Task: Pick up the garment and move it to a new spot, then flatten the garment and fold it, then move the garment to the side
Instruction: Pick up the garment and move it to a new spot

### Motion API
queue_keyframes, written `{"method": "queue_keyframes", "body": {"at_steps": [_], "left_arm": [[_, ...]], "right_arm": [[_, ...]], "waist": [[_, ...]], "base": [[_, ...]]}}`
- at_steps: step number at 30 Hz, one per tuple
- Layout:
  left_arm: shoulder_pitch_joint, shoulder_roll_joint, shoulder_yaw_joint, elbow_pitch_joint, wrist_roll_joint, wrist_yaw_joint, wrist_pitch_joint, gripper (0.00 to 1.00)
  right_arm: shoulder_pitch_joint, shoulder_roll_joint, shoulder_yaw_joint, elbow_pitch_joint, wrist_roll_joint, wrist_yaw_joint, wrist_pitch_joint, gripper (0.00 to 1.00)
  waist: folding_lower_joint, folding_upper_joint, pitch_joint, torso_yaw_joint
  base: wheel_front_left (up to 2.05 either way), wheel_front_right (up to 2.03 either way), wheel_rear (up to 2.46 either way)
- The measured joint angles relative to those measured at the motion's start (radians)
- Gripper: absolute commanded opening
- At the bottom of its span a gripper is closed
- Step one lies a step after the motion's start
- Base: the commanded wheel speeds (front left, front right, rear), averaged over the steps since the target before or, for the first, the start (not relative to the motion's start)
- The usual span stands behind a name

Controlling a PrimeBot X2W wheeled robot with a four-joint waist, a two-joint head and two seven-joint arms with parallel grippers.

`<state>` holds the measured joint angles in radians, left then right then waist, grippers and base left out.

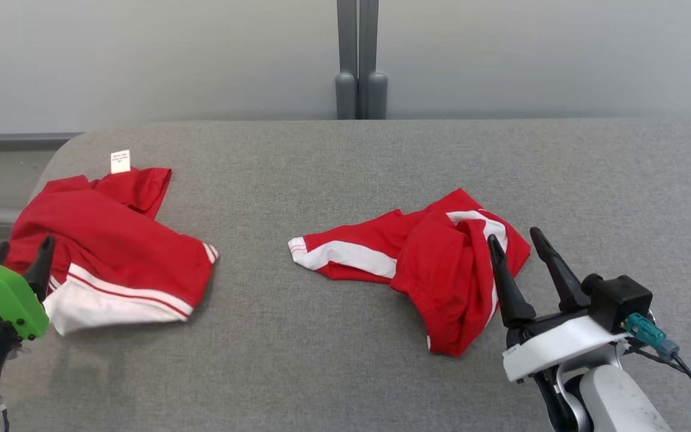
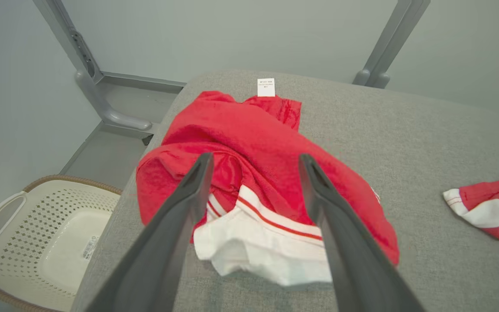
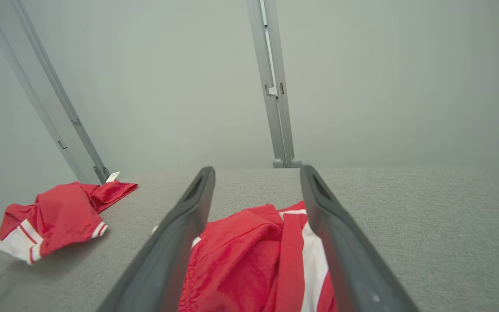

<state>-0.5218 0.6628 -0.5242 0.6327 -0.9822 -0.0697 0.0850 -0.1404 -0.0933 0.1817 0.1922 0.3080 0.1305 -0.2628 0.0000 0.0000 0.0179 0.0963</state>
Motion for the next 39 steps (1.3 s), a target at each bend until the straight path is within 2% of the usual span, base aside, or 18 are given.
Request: {"method": "queue_keyframes", "body": {"at_steps": [5, 11, 13, 16, 20, 25, 31, 35, 39], "left_arm": [[0.111, 0.023, 0.031, -0.176, -0.032, 0.059, -0.019, 1.00], [0.264, 0.010, 0.095, -0.416, -0.021, 0.154, -0.227, 1.00], [0.333, -0.025, 0.102, -0.475, -0.008, 0.172, -0.302, 1.00], [0.400, -0.072, 0.129, -0.515, 0.047, 0.194, -0.341, 1.00], [0.459, -0.189, 0.248, -0.587, 0.192, 0.203, -0.347, 1.00], [0.551, -0.340, 0.373, -0.643, 0.396, 0.169, -0.349, 1.00], [0.622, -0.492, 0.463, -0.665, 0.562, 0.086, -0.349, 1.00], [0.632, -0.557, 0.501, -0.656, 0.613, 0.028, -0.349, 1.00], [0.632, -0.583, 0.525, -0.642, 0.640, -0.006, -0.349, 1.00]], "right_arm": [[0.017, -0.003, 0.000, -0.004, 0.006, 0.000, 0.000, 1.00], [0.034, -0.005, 0.000, -0.009, 0.006, 0.000, 0.000, 1.00], [0.034, -0.006, 0.005, -0.009, 0.006, 0.000, 0.000, 1.00], [0.034, -0.008, 0.005, -0.011, 0.007, 0.000, 0.000, 1.00], [0.034, -0.015, 0.006, -0.011, 0.007, 0.000, 0.000, 1.00], [0.044, -0.021, 0.011, -0.012, 0.007, 0.000, 0.000, 1.00], [0.054, -0.033, 0.023, -0.014, 0.016, 0.000, 0.000, 1.00], [0.059, -0.038, 0.025, -0.015, 0.020, 0.000, 0.000, 1.00], [0.060, -0.039, 0.029, -0.012, 0.022, 0.000, 0.000, 1.00]], "waist": [[0.0000, 0.0000, -0.025, -0.015], [0.0000, 0.0000, -0.031, -0.039], [0.0000, 0.0000, -0.029, -0.049], [0.0000, 0.0000, -0.023, -0.061], [0.0000, 0.0001, -0.016, -0.072], [0.0000, 0.0000, -0.014, -0.084], [0.0000, 0.0000, -0.016, -0.102], [0.0000, 0.0001, -0.017, -0.106], [0.0000, 0.0001, -0.020, -0.106]], "base": [[0.00, 0.00, 0.00], [0.00, 0.00, 0.00], [0.00, 0.00, 0.00], [0.00, 0.00, 0.00], [0.00, 0.00, 0.00], [0.00, 0.00, 0.00], [0.00, 0.00, 0.00], [0.00, 0.00, 0.00], [0.00, 0.00, 0.00]]}}
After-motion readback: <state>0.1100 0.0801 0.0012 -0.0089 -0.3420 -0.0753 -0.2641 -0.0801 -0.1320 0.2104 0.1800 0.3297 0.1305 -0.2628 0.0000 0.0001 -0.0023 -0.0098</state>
